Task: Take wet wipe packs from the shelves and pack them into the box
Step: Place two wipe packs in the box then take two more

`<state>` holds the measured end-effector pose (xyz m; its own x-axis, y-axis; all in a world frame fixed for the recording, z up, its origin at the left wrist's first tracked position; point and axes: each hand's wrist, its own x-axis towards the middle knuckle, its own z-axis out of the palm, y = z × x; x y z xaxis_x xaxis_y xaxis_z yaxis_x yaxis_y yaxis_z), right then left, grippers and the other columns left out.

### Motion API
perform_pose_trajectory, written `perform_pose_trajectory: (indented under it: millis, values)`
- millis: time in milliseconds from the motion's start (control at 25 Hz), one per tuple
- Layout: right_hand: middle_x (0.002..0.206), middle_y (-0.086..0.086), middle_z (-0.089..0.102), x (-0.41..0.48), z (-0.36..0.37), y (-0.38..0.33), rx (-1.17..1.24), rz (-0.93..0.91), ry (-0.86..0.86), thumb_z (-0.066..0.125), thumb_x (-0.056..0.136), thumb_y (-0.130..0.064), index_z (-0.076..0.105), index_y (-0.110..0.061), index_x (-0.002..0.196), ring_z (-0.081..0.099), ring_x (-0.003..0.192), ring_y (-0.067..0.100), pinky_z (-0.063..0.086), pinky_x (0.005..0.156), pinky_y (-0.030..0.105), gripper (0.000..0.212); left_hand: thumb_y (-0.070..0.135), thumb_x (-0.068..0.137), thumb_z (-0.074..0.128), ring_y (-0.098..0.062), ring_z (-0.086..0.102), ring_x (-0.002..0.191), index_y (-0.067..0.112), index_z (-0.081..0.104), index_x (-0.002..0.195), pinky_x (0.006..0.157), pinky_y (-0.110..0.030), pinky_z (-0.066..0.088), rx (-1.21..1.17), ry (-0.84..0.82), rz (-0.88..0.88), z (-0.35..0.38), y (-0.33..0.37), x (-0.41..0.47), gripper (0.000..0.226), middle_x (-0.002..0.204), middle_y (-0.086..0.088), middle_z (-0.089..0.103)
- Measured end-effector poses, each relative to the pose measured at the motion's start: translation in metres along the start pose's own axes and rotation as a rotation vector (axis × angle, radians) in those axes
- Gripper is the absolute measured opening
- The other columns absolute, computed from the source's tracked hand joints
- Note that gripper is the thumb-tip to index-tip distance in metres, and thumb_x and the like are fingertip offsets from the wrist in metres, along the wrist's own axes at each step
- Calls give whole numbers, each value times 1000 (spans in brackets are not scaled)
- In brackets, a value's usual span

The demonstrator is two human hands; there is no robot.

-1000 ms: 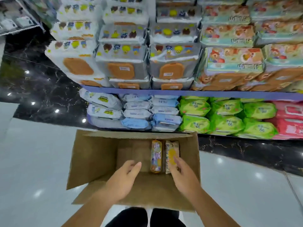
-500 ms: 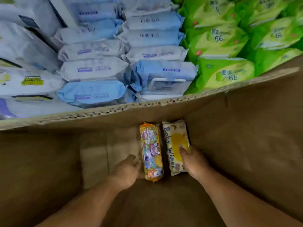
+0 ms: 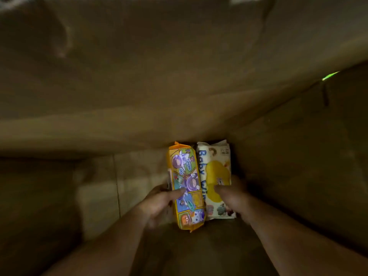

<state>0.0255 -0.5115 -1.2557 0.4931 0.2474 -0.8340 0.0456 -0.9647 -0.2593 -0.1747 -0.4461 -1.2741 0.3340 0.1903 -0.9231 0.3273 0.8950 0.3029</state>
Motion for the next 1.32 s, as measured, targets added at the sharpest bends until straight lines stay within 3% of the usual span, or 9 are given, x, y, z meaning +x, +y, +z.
perform_pose_trajectory:
  millis: [80,240,360,480,640,800,1040,1200,1320]
  values:
    - [125,15,64,0,-2,6,31,-62,-17,75,79,-20,56,-12,131,64,108,35,54,94,47,56,16,86,75,-18,75,101,7,69,123,78,-23,57,70,3,24,0,0,-6,39,108,-6,78]
    - [122,18,64,1,-9,12,161,-18,-50,67,94,-12,45,-9,137,66,100,34,55,88,44,48,22,88,75,2,72,78,15,73,107,58,-6,47,91,41,29,-4,-2,-10,21,87,10,80]
    - [120,15,63,7,-7,16,134,11,-109,71,92,-21,42,-7,132,65,101,34,55,91,47,52,35,84,76,-10,77,85,5,67,120,58,-11,52,9,13,7,-5,-8,-8,47,96,-3,80]
    - [122,12,64,18,-4,21,126,-1,-148,81,83,-33,45,-9,130,67,104,32,56,92,50,64,49,67,89,-2,54,47,2,67,115,46,-15,35,-11,33,33,-12,-18,-2,71,63,7,67]
    - [110,6,75,28,-3,24,233,25,-285,86,77,-28,65,-13,123,73,96,25,57,89,40,53,35,72,82,-15,75,81,11,67,124,67,-23,57,-67,-76,-19,-15,-21,-8,59,102,-5,79]
    - [96,7,79,25,-4,21,325,77,-381,84,76,-16,74,-10,111,77,88,24,56,72,31,37,28,78,72,-31,73,107,7,63,130,87,-44,62,-169,-18,-21,-11,-15,-17,57,119,-17,74]
    - [99,10,78,16,-5,23,463,18,-330,84,72,-4,69,-9,115,77,83,26,58,60,29,45,50,79,68,-34,76,92,15,71,119,85,-48,58,-308,42,-100,-2,1,-27,54,114,-19,75]
    - [98,12,78,-5,-9,25,527,8,-264,89,67,-10,70,-9,113,77,85,31,63,74,47,50,44,75,75,-36,76,94,16,70,121,85,-49,58,-269,96,-110,0,7,-47,53,111,-20,76]
    - [94,17,77,-50,-24,28,593,85,-222,91,62,-14,69,-4,113,76,81,37,60,76,60,57,43,70,82,-34,78,85,17,69,121,70,-44,62,-207,232,-144,-4,8,-91,58,100,-18,78]
